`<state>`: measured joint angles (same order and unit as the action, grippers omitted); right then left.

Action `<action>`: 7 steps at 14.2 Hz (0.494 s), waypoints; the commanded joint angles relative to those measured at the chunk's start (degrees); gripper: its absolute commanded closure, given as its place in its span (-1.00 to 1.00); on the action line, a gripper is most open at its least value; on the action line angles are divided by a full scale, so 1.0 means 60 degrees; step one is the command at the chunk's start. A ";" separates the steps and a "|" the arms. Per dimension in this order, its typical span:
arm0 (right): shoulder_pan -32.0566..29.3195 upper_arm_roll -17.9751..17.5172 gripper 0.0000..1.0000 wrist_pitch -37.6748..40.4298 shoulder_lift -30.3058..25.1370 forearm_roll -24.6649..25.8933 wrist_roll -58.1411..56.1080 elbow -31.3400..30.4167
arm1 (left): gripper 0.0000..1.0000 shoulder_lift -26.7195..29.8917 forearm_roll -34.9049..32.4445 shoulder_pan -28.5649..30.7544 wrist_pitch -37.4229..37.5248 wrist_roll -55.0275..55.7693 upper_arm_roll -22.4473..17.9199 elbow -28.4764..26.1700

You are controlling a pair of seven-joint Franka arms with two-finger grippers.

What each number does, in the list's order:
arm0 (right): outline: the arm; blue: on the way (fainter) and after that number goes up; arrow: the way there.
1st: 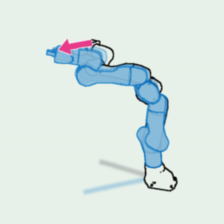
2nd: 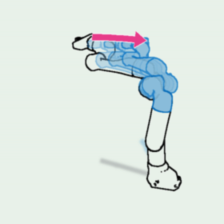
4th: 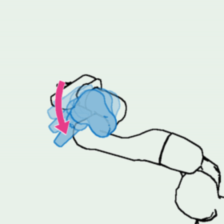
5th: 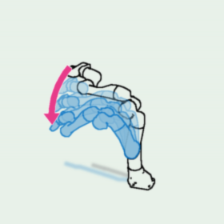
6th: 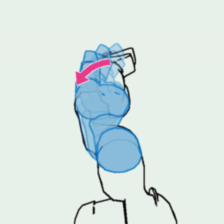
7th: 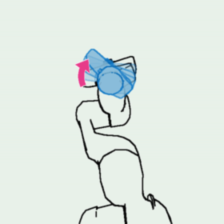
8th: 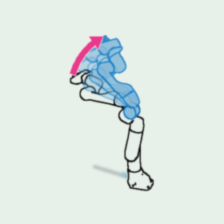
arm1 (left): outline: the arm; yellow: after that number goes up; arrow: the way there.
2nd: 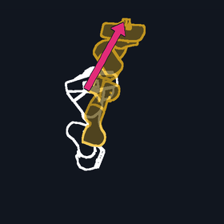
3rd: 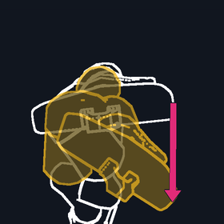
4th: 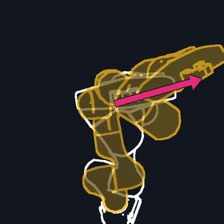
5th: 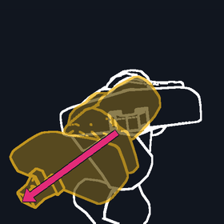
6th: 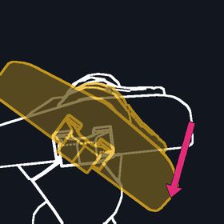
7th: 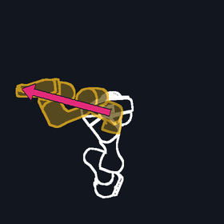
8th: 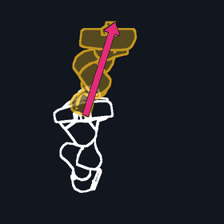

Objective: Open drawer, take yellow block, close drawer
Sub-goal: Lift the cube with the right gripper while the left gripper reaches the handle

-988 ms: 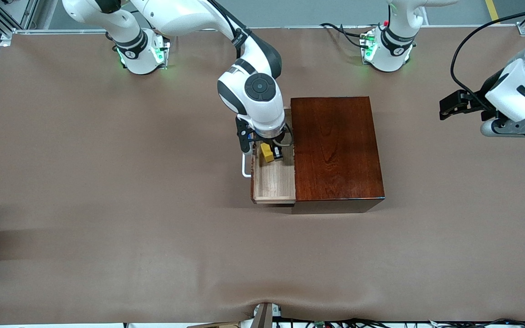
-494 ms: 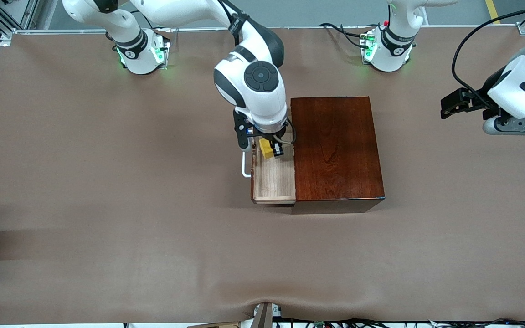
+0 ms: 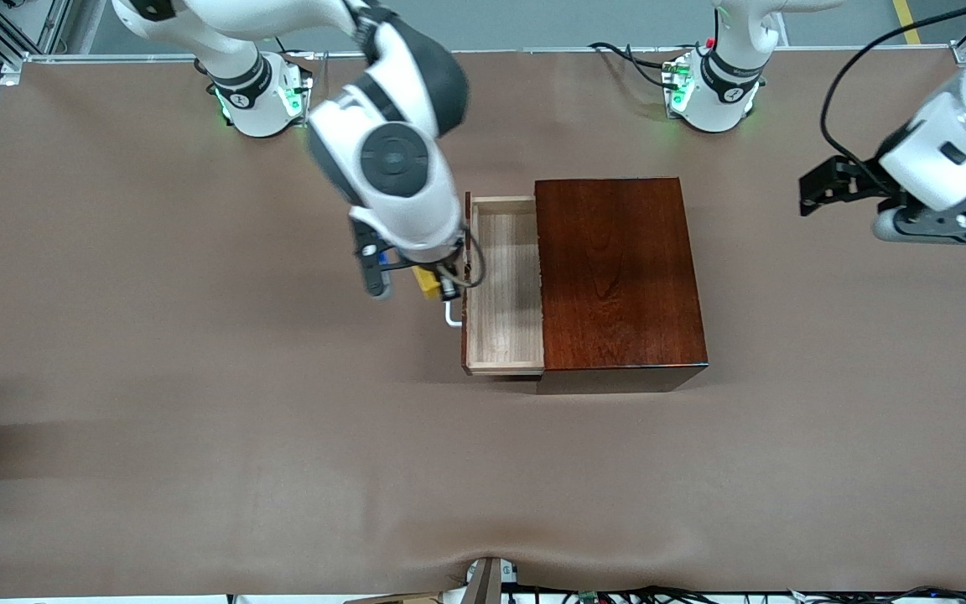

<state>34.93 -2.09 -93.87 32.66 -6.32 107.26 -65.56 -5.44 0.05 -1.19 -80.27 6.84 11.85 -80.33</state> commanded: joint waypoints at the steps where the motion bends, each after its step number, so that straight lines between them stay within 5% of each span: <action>1: -0.0692 -0.0165 1.00 0.0569 -0.0360 -0.0265 -0.1626 -0.0207 | -1.00 -0.0570 0.0138 -0.0022 -0.0142 0.0338 0.0616 0.0438; 4: -0.1321 -0.0165 1.00 0.0601 -0.0390 -0.0309 -0.2742 -0.0221 | -1.00 -0.1128 0.0124 -0.0677 -0.0755 0.2032 0.1042 0.0601; 7: -0.2287 -0.0165 1.00 0.1080 -0.0404 -0.0879 -0.7558 -0.0439 | -1.00 -0.1742 0.0051 -0.1980 -0.1750 0.4084 0.1042 0.0644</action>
<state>25.65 -2.09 -89.73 31.40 -8.92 79.27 -65.97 -12.90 0.10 -9.01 -88.75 24.96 18.00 -78.96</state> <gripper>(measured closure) 0.436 0.000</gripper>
